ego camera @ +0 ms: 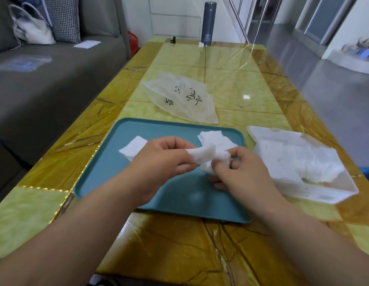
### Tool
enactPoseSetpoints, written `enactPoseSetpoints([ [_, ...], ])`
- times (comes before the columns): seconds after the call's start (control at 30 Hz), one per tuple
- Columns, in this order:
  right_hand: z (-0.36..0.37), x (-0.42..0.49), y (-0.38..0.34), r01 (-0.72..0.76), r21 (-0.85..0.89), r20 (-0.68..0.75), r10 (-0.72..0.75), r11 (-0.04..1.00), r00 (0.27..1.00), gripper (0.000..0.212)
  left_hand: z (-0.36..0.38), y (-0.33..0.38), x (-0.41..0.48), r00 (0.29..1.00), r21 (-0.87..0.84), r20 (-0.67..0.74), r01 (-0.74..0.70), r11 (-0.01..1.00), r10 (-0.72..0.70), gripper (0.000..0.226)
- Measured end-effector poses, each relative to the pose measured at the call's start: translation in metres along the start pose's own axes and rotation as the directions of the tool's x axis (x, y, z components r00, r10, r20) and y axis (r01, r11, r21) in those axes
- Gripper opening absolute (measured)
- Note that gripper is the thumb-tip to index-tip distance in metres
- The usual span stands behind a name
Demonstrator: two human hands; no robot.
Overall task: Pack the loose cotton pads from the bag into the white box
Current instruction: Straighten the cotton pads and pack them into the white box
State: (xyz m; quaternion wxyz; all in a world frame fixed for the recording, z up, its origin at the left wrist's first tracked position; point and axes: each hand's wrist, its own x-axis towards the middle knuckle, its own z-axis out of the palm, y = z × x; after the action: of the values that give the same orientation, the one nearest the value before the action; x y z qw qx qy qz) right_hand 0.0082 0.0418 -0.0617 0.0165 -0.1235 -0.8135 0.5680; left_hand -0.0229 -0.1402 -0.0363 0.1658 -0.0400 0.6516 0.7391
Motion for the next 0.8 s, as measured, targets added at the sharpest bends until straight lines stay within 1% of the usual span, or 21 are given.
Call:
enactPoseSetpoints([
  [0.03,0.001,0.000,-0.001,-0.002,0.000,0.002,0.002,1.000,1.000,0.012,0.001,-0.001,0.000,0.998,-0.020,0.056,-0.006,1.000,0.007,0.020],
  [0.07,0.000,0.001,-0.001,-0.001,-0.001,-0.002,0.001,1.000,1.000,0.013,0.001,-0.003,-0.001,0.994,-0.005,0.106,-0.024,1.000,0.024,0.030],
  [0.1,0.000,0.001,-0.001,-0.002,0.011,-0.009,0.002,1.000,1.000,0.013,0.001,-0.005,0.000,0.991,0.044,0.126,-0.054,0.998,0.048,0.037],
  [0.13,-0.002,0.001,-0.002,-0.009,0.032,-0.013,0.009,0.999,1.000,0.013,0.000,-0.006,-0.001,0.991,0.105,0.112,-0.082,0.991,0.071,0.038],
  [0.17,-0.002,0.002,-0.002,-0.022,0.059,-0.016,0.023,0.998,1.000,0.012,-0.001,-0.007,0.000,0.992,0.153,0.086,-0.110,0.982,0.097,0.032],
  [0.2,-0.003,0.002,-0.002,-0.037,0.086,-0.013,0.038,0.996,0.999,0.012,-0.002,-0.006,-0.001,0.991,0.176,0.066,-0.130,0.976,0.120,0.020],
  [0.23,-0.003,0.002,-0.004,-0.052,0.116,-0.004,0.053,0.992,0.999,0.012,-0.004,-0.004,-0.001,0.989,0.183,0.074,-0.142,0.973,0.130,0.009],
  [0.27,-0.004,0.001,-0.004,-0.070,0.148,0.016,0.068,0.986,0.998,0.012,-0.005,-0.001,-0.003,0.986,0.195,0.112,-0.146,0.970,0.126,0.005],
  [0.33,-0.006,0.001,-0.006,-0.096,0.199,0.077,0.082,0.975,0.994,0.014,-0.010,0.003,-0.003,0.970,0.261,0.227,-0.152,0.953,0.092,0.011],
  [0.37,-0.007,0.001,-0.006,-0.102,0.206,0.104,0.082,0.973,0.991,0.014,-0.011,0.003,-0.004,0.962,0.297,0.262,-0.154,0.942,0.075,0.014],
  [0.4,-0.008,0.001,-0.005,-0.099,0.202,0.127,0.074,0.974,0.989,0.013,-0.011,0.003,-0.004,0.962,0.331,0.264,-0.162,0.930,0.074,0.014],
  [0.47,-0.008,0.001,-0.004,-0.094,0.208,0.169,0.059,0.974,0.984,0.013,-0.011,0.000,-0.002,0.972,0.370,0.207,-0.187,0.910,0.115,0.012],
  [0.6,-0.006,-0.002,-0.006,-0.123,0.301,0.259,0.043,0.946,0.965,0.014,-0.009,-0.003,0.003,0.974,0.402,0.130,-0.224,0.888,0.187,0.008],
  [0.73,-0.007,-0.004,-0.006,-0.121,0.335,0.288,0.021,0.934,0.957,0.019,-0.011,-0.006,0.004,0.972,0.473,0.124,-0.235,0.849,0.201,0.009],
  [0.8,-0.007,-0.005,-0.006,-0.120,0.330,0.305,0.015,0.936,0.952,0.018,-0.011,-0.007,0.005,0.966,0.530,0.118,-0.257,0.808,0.230,0.013],
])
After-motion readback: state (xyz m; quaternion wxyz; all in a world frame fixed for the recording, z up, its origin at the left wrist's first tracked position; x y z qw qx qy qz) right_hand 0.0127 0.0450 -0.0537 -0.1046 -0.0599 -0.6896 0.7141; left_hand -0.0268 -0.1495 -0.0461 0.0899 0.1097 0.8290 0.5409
